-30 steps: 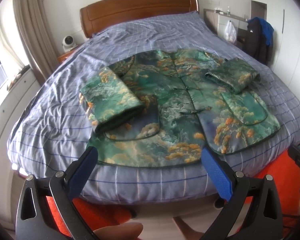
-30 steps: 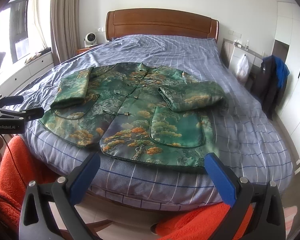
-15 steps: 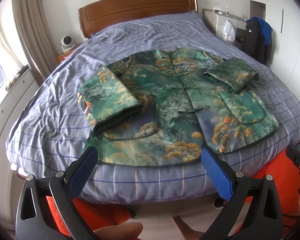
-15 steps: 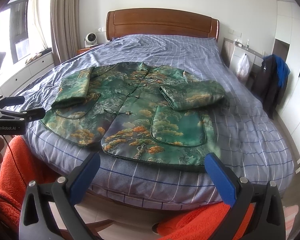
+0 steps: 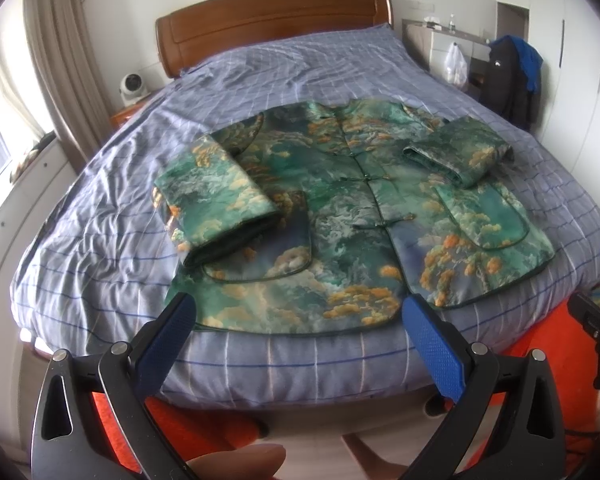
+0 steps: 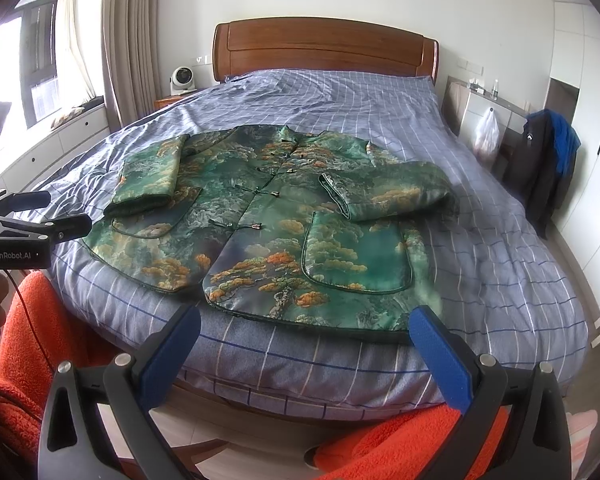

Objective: Fold large clothes

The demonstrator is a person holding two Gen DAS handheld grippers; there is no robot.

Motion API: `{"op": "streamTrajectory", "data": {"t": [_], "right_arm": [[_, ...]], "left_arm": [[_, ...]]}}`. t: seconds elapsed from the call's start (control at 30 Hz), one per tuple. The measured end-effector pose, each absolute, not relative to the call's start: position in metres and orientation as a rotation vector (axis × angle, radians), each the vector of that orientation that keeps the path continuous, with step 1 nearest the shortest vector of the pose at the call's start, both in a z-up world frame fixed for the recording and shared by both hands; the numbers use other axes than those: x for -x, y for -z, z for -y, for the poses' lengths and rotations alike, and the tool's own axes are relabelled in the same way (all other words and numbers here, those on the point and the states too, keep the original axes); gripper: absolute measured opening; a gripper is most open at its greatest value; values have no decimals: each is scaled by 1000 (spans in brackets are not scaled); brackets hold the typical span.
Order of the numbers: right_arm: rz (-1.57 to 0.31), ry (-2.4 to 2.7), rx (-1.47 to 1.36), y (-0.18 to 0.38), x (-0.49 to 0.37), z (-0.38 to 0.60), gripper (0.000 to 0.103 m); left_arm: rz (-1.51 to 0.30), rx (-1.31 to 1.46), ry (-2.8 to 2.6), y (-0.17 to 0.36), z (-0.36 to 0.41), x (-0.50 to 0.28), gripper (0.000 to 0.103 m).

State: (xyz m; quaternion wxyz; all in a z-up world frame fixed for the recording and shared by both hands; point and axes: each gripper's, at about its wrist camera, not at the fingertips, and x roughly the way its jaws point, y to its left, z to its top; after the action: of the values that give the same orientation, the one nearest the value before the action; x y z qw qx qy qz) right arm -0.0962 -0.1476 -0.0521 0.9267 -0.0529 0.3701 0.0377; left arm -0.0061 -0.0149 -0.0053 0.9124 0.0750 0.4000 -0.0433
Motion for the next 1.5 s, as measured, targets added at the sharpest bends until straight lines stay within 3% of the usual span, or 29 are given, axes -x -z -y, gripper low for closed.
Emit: {"op": "streamTrajectory", "data": {"t": [1.5], "right_arm": [[-771, -77, 102, 57, 95, 150, 103]], "left_arm": [[-824, -152, 91, 5, 16, 7, 103]]}}
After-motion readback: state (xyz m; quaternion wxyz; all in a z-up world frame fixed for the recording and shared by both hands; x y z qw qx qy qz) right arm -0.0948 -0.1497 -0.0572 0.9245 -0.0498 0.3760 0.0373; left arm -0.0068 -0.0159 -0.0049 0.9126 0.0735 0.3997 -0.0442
